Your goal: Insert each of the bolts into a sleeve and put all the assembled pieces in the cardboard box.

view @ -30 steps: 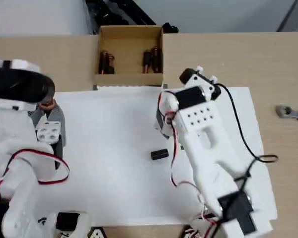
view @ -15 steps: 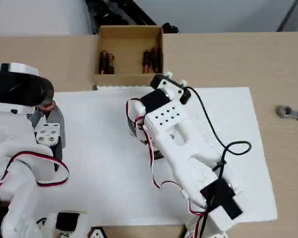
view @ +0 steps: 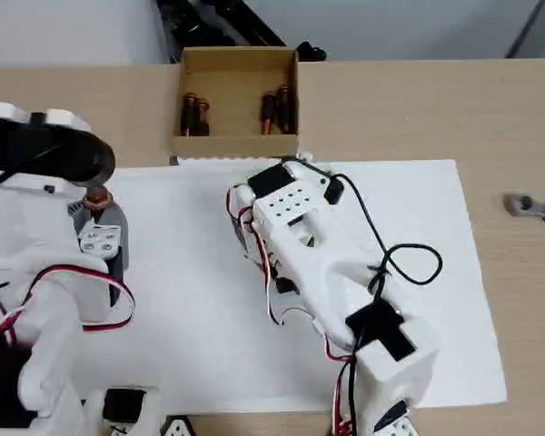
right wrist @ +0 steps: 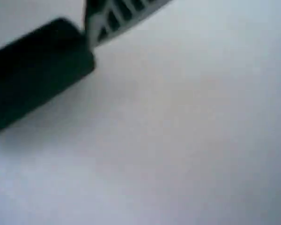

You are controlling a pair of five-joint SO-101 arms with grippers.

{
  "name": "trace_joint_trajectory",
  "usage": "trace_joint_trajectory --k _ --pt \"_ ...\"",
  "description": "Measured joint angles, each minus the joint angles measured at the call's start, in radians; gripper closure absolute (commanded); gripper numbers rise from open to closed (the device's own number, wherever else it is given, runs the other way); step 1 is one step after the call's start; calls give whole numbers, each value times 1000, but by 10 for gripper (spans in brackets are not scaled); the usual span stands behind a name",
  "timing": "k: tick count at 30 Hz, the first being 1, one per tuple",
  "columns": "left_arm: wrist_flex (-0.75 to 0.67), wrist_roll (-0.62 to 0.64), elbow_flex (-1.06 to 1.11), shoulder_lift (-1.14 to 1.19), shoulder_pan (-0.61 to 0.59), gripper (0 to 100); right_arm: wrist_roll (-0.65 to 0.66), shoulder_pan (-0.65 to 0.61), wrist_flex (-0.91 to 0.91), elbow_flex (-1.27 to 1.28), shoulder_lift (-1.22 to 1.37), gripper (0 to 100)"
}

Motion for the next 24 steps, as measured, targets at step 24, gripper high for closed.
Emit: trace_joint_trajectory --k 24 --pt "-14 0 0 0 0 994 0 34 -23 -43 183 833"
